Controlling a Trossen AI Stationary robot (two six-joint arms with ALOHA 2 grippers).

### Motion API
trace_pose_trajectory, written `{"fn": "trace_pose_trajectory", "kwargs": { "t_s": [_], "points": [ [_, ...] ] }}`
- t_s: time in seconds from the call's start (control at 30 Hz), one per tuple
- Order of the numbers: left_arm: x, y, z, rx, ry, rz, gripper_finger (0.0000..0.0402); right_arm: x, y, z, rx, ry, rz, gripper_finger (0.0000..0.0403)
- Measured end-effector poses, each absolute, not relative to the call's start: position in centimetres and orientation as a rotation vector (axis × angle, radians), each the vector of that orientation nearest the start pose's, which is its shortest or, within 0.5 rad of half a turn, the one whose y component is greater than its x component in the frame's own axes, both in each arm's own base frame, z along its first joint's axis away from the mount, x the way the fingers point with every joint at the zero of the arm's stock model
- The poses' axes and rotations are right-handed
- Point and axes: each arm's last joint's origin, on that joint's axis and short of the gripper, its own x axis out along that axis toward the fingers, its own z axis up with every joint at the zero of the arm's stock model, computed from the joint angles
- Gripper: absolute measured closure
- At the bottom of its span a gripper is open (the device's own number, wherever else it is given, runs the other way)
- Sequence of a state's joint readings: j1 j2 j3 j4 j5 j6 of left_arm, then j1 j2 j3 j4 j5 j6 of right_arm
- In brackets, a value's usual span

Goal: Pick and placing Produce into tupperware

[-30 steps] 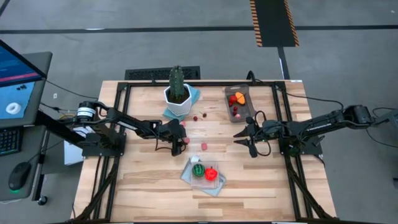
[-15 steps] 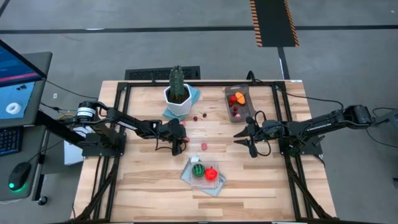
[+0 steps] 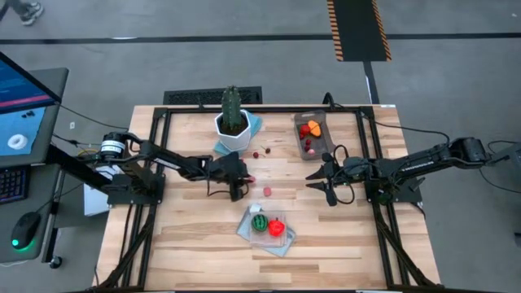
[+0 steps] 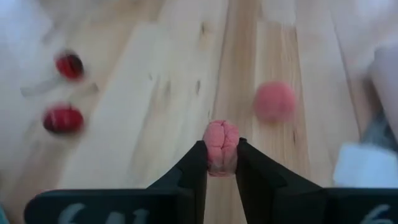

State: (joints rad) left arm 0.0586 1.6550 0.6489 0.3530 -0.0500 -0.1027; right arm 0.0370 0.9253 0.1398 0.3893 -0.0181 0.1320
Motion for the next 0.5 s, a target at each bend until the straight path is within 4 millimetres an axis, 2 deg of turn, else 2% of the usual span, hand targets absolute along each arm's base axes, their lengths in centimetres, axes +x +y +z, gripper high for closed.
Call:
{"fn": "trace_pose_trajectory", "kwargs": {
  "t_s": [0.2, 0.3, 0.5],
  "points": [
    [32.0, 2.2, 15.7, -0.043, 0.561, 0.175, 0.0343, 16.6, 0.7, 14.6, 0.126, 0.399, 0.028, 0.0260],
    [33.3, 2.5, 17.6, 0.018, 0.504, 0.181, 0.0343, 16.6, 0.7, 14.6, 0.126, 0.399, 0.028, 0.0262],
    [35.2, 5.3, 21.5, 0.023, 0.465, 0.226, 0.0343, 16.6, 0.7, 14.6, 0.126, 0.399, 0.028, 0.0259]
  ]
}}
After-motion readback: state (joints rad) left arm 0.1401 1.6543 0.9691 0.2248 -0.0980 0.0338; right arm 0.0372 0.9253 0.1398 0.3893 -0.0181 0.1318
